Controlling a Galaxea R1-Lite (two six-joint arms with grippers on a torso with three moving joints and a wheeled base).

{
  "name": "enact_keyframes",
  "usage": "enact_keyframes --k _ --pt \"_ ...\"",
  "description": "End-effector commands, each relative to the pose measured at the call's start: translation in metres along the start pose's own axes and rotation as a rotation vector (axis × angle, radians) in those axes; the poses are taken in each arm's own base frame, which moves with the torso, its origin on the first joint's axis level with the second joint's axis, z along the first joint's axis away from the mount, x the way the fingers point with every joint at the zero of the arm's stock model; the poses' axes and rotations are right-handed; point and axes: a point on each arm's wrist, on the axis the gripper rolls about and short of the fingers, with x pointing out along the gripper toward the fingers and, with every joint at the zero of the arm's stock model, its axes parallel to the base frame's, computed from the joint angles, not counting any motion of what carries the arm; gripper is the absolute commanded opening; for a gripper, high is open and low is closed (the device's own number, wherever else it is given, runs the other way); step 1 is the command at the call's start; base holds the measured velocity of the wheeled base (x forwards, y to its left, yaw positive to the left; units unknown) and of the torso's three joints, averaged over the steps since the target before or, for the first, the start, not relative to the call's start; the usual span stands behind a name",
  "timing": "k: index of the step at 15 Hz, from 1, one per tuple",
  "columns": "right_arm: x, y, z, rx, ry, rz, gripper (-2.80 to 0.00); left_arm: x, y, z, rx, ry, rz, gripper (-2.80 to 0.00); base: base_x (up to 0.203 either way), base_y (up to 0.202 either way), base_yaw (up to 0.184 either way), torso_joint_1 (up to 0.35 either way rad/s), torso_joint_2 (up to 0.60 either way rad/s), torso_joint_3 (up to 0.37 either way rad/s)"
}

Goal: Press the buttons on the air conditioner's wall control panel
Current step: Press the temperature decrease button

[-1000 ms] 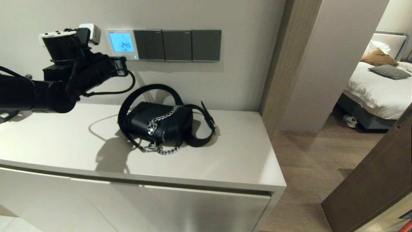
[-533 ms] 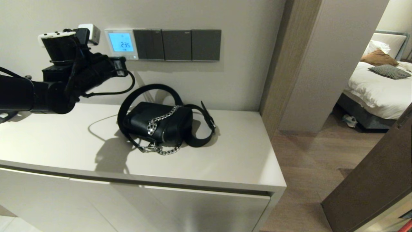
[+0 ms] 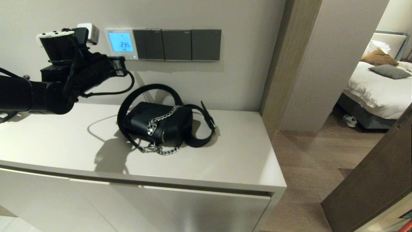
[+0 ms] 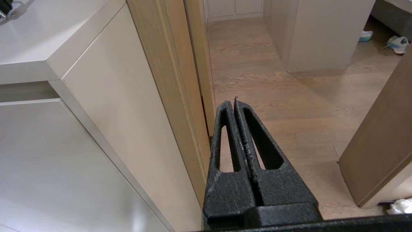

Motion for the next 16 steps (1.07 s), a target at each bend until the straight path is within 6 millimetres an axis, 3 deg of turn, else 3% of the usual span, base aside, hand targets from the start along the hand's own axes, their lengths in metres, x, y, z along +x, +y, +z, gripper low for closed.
enact_keyframes --k 1,16 --pt "0.0002 0.0000 -0.0004 0.000 0.003 0.001 -2.80 -0.0012 -0.0002 0.0016 0.000 -0.006 -0.001 -2.80 0.000 0.000 0.000 0.000 0.00 0.000" --pt "0.0002 0.0000 -0.0004 0.000 0.003 0.001 -2.80 0.0046 0.0006 -0.0059 0.000 0.010 0.000 -2.80 0.000 0.000 0.000 0.000 0.00 0.000"
